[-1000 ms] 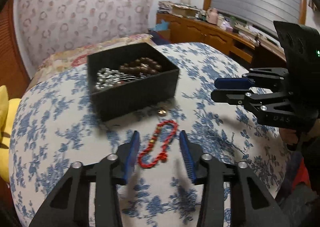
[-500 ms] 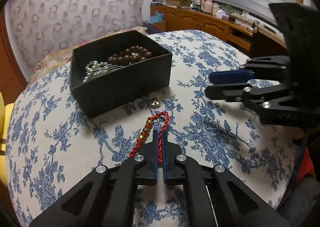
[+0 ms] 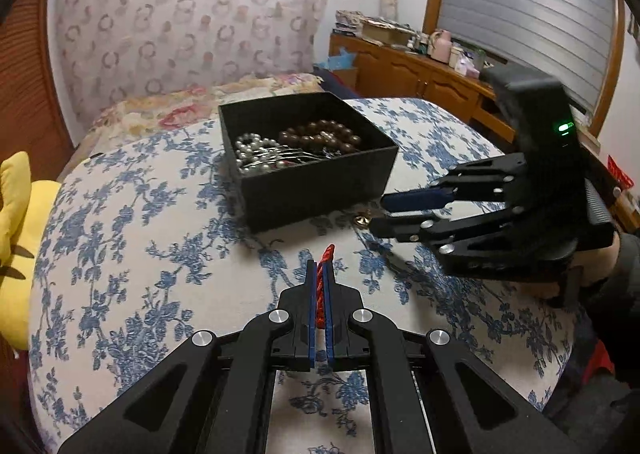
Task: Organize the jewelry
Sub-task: 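Lower the red cord bracelet into the black box and open the left tool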
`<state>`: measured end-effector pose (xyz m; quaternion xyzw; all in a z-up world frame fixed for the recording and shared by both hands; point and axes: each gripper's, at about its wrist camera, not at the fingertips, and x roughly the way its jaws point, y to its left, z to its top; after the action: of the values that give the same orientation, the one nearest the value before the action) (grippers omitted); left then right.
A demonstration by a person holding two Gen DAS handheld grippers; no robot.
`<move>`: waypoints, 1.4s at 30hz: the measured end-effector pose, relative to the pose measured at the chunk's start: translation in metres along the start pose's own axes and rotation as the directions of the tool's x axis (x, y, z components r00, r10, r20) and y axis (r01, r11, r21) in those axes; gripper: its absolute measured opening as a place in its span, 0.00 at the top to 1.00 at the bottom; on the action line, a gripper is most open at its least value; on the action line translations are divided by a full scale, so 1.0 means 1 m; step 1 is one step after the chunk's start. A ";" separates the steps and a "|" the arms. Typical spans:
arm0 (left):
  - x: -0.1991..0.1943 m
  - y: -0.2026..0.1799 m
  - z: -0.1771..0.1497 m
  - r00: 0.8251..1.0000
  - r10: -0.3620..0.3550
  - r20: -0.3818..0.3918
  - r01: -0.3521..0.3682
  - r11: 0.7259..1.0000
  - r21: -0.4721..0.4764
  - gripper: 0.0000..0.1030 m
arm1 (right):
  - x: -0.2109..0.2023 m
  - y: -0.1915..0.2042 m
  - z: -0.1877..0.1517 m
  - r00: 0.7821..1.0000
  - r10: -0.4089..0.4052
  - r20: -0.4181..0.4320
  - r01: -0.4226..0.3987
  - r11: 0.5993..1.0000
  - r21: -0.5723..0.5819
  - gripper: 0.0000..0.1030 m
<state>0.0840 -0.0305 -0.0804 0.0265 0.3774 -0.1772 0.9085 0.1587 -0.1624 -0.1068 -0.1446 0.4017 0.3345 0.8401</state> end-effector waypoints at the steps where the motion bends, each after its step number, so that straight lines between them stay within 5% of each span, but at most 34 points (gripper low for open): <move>1: 0.000 0.001 0.001 1.000 0.001 0.003 -0.001 1.000 -0.005 0.98 | 0.002 0.000 0.002 1.000 -0.003 -0.003 0.003 1.000 -0.002 0.71; 5: -0.002 0.004 0.002 1.000 0.001 0.013 -0.001 1.000 -0.010 0.98 | 0.007 0.004 0.006 1.000 -0.020 -0.005 0.020 1.000 -0.022 0.71; 7: -0.003 0.004 0.004 1.000 0.004 0.018 -0.004 1.000 -0.010 0.98 | 0.006 0.006 0.006 1.000 -0.026 -0.006 0.025 0.999 -0.044 0.84; 25: -0.021 0.011 0.064 0.991 0.029 0.132 -0.028 1.000 -0.010 0.98 | -0.060 -0.001 0.024 0.983 -0.042 0.179 0.047 0.999 -0.022 0.84; 37: 0.003 0.023 0.099 0.990 0.064 0.123 -0.061 0.998 -0.029 0.98 | -0.039 -0.026 0.056 0.980 -0.067 0.190 0.063 0.998 0.026 0.83; 40: 0.011 0.028 0.102 0.992 0.057 0.113 -0.052 0.997 -0.049 0.98 | -0.034 -0.030 0.059 0.982 -0.064 0.180 0.057 0.997 0.044 0.63; 42: 0.014 0.028 0.103 0.992 0.059 0.111 -0.054 0.997 -0.051 0.98 | -0.034 -0.032 0.060 0.981 -0.051 0.185 0.042 0.998 0.053 0.61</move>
<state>0.1727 -0.0271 -0.0192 0.0053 0.3290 -0.1436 0.9333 0.1996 -0.1709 -0.0434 -0.1013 0.3259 0.3168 0.8850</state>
